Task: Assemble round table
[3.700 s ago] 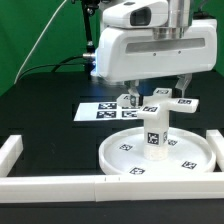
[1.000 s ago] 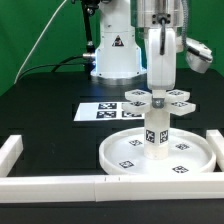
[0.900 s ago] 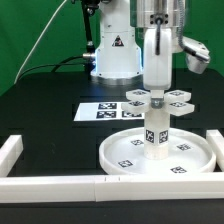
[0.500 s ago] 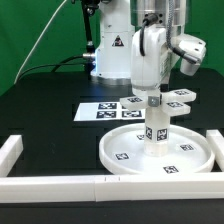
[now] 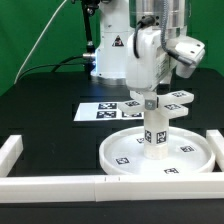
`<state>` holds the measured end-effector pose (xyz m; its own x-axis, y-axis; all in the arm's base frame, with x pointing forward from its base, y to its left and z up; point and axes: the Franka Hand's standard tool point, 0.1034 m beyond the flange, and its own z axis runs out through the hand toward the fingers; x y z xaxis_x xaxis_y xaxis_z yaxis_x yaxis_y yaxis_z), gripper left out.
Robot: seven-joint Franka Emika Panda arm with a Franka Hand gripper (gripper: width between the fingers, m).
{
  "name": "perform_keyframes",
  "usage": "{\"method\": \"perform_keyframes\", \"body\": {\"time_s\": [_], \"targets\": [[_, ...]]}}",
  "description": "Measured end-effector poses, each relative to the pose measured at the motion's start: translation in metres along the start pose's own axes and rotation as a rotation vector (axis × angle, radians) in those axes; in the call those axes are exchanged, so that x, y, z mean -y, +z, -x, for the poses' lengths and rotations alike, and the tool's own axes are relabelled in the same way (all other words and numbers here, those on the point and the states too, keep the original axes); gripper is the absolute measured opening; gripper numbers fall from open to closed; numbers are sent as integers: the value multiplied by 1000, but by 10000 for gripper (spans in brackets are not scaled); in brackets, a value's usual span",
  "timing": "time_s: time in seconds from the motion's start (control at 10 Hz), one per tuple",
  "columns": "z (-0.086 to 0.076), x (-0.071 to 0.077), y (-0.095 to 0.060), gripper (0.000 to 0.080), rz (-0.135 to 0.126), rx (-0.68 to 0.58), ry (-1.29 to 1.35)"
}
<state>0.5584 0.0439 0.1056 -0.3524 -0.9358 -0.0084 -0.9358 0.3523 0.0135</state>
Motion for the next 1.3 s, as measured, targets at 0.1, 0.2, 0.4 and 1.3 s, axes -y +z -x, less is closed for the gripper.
{"method": "perform_keyframes", "body": {"time_s": [0.1, 0.2, 0.4, 1.3], "targets": [[3, 1, -8, 639, 6, 11, -116], [4, 3, -15, 639, -3, 21, -225], [5, 7, -23, 649, -22, 29, -520], [6, 5, -21, 649, 5, 6, -1473]]}}
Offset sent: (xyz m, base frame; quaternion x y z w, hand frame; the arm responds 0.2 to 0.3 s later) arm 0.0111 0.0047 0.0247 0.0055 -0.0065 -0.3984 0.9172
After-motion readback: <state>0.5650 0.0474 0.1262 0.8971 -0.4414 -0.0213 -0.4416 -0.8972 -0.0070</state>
